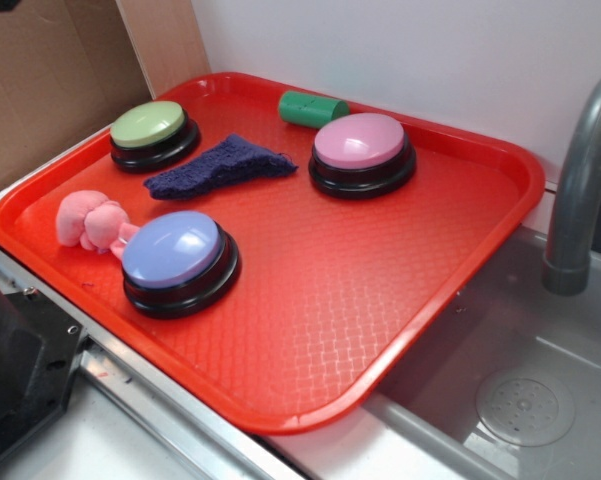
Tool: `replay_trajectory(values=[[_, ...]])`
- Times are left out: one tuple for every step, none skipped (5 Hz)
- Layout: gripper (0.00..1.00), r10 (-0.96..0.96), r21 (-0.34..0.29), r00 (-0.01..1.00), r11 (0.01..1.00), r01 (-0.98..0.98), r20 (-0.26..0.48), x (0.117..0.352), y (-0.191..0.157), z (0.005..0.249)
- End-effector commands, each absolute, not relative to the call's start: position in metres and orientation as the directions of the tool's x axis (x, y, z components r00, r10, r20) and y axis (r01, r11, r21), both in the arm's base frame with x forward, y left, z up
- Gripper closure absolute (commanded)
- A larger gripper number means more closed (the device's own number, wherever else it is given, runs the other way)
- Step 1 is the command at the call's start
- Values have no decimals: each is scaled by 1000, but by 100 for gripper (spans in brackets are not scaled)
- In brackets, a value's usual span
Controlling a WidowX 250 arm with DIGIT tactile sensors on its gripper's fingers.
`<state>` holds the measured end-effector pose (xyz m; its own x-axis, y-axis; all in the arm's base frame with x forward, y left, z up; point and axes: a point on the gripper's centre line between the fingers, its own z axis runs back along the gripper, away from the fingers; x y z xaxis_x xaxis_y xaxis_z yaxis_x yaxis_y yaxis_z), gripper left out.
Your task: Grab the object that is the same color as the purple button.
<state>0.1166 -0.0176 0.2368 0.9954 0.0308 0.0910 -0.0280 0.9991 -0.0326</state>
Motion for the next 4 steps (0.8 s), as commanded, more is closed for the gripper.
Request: replay_trajectory(values=[[0,31,-33,995,999,-28,91,117,-18,237],[0,-77,-9,990,997,78,119,140,-10,222],[0,-66,7,984,998,66,167,160,0,201],[0,-35,12,983,999,34,180,191,12,169]])
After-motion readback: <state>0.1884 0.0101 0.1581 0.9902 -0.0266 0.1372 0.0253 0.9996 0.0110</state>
